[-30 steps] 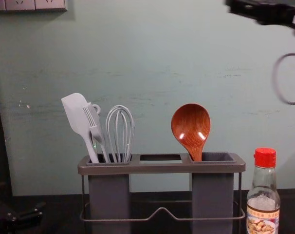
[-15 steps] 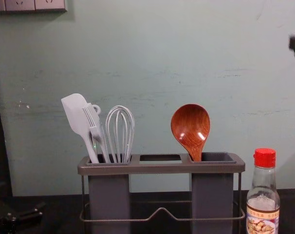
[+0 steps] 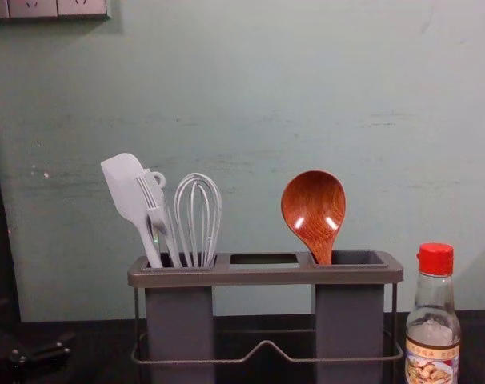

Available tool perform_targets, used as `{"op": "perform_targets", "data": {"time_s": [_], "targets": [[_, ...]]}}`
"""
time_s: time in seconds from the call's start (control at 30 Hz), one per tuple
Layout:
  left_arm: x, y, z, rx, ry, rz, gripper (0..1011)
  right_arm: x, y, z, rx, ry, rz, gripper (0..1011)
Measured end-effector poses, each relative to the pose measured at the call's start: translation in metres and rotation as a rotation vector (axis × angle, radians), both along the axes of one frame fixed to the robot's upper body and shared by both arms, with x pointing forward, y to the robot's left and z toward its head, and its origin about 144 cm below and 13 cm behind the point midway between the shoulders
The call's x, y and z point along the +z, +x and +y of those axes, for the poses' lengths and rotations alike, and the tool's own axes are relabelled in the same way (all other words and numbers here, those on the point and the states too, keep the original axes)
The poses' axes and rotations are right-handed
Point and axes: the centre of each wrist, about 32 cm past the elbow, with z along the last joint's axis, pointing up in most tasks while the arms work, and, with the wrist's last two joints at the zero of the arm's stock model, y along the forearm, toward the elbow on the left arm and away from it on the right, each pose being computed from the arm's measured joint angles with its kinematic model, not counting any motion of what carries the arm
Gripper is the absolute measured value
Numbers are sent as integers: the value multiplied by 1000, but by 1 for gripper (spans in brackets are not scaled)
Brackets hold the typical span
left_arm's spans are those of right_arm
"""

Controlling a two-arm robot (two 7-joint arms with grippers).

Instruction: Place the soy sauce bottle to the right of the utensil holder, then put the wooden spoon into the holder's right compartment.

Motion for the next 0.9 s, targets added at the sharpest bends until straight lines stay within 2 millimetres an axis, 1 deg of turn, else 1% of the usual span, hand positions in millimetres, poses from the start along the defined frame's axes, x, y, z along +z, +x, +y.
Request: {"op": "perform_targets", "data": {"time_s": [0.1,0.47,0.57,0.9], "targets": [[0,0,0,0,0,0,1000,-13,0,2,-12,2,53,1002],[0,0,0,0,0,0,1000,-40,6,13,-29,-7,176,1002],[0,0,0,0,0,0,1000,-45,9,16,-25,-13,197,1002],[0,0,0,0,0,0,1000,-52,18,24,-15,-13,206,1002]]}}
